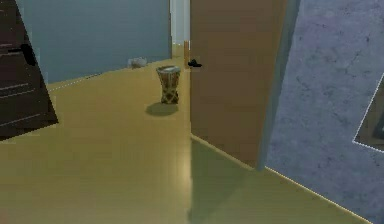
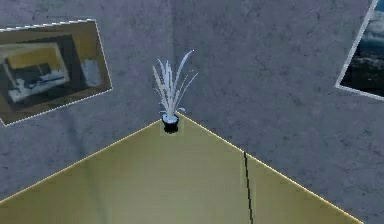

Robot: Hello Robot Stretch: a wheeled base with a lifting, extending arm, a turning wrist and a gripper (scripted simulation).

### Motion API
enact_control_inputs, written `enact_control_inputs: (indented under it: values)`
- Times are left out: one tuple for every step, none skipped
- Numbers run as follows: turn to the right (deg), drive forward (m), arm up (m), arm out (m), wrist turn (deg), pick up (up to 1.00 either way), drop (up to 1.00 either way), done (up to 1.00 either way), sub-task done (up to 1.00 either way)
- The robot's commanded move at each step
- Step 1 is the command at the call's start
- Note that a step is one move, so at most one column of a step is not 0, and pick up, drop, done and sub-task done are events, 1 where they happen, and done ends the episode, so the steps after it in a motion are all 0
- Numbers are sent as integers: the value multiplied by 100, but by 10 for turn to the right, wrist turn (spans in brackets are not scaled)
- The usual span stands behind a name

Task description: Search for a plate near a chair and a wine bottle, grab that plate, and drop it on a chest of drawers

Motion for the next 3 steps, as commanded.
enact_control_inputs:
  values:
    - [0,50,0,0,0,0,0,0,0]
    - [-390,0,0,0,0,0,0,0,0]
    - [0,15,0,0,0,0,0,0,0]
